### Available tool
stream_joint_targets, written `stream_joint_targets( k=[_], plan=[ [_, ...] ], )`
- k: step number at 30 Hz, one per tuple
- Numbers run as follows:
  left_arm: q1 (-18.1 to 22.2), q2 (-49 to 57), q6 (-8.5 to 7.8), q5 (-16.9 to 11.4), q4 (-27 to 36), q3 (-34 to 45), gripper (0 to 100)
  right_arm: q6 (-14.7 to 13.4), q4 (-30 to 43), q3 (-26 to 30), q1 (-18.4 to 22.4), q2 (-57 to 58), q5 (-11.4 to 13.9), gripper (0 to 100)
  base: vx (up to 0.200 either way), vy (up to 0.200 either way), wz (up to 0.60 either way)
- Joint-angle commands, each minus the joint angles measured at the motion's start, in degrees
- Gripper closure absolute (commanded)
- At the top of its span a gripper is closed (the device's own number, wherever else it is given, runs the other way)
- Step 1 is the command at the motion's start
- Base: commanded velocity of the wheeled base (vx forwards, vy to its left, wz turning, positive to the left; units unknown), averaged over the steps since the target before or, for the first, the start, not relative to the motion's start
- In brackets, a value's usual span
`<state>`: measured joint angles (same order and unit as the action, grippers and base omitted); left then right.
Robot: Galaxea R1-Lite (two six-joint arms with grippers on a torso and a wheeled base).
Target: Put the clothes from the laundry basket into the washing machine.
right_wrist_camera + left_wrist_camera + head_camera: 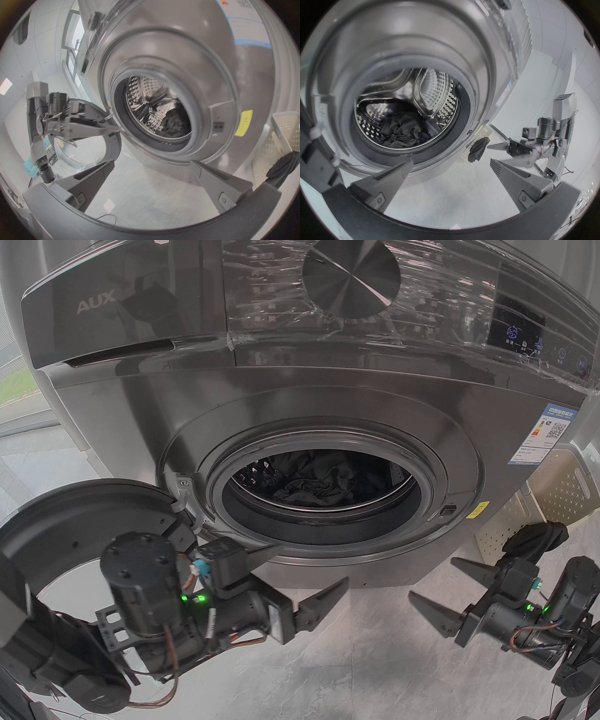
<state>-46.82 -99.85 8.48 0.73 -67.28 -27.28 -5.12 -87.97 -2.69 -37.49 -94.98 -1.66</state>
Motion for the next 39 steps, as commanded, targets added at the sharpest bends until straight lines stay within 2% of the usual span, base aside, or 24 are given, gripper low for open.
stream_joint_targets(
  k=[1,3,4,7,10,12,13,17,20,24,27,33,39],
  plan=[
    [2.3,12.9,-1.01,0.6,-0.9,9.0,0,0.5,0.8,1.8,7.3,10.1,-0.8,0,-0.2,0.0,0.0],
    [3.8,18.5,-2.51,1.1,-0.9,12.2,0,0.5,1.7,2.7,10.1,13.2,-0.9,0,-0.2,0.0,0.0],
    [3.9,19.0,-2.6,1.2,-0.9,12.5,0,0.5,1.9,2.7,10.2,13.4,-0.9,0,0.0,0.0,0.0],
    [5.4,26.5,-4.53,1.2,0.2,16.4,0,0.4,6.2,2.7,12.0,18.4,-1.1,0,-0.067,0.0,0.0],
    [6.6,29.6,-6.11,1.3,0.7,18.4,0,0.5,10.4,2.7,12.3,22.6,-1.5,0,-0.133,0.0,0.0],
    [8.4,33.9,-7.34,1.3,1.9,21.2,0,1.3,17.8,2.7,12.3,28.9,-3.4,0,0.0,0.0,0.0],
    [8.7,34.7,-7.52,1.3,2.1,21.6,0,1.3,19.1,2.7,12.3,29.9,-3.7,0,0.0,0.0,0.0],
    [11.9,41.9,-7.61,1.3,6.2,22.8,0,1.3,31.1,2.7,12.4,40.6,-6.7,0,-0.1,0.0,0.0],
    [14.0,46.4,-7.52,1.3,11.3,23.6,0,1.3,36.6,2.7,15.2,45.8,-7.7,0,-0.067,0.0,0.0],
    [16.4,53.4,-7.52,1.1,18.6,24.2,0,1.5,43.1,2.7,19.8,52.6,-7.0,0,-0.15,0.0,0.0],
    [17.5,57.8,-7.17,1.1,23.4,24.0,0,1.5,48.4,2.7,21.3,57.5,-6.9,0,0.0,0.0,0.0],
    [19.7,64.6,-6.73,0.6,29.2,25.0,0,1.5,55.7,2.6,22.4,65.1,-6.6,0,-0.1,0.0,0.0],
    [21.5,68.9,-6.46,1.9,32.5,25.2,0,1.3,57.0,2.3,22.7,66.5,-6.6,0,0.0,0.0,0.0]
  ],
)
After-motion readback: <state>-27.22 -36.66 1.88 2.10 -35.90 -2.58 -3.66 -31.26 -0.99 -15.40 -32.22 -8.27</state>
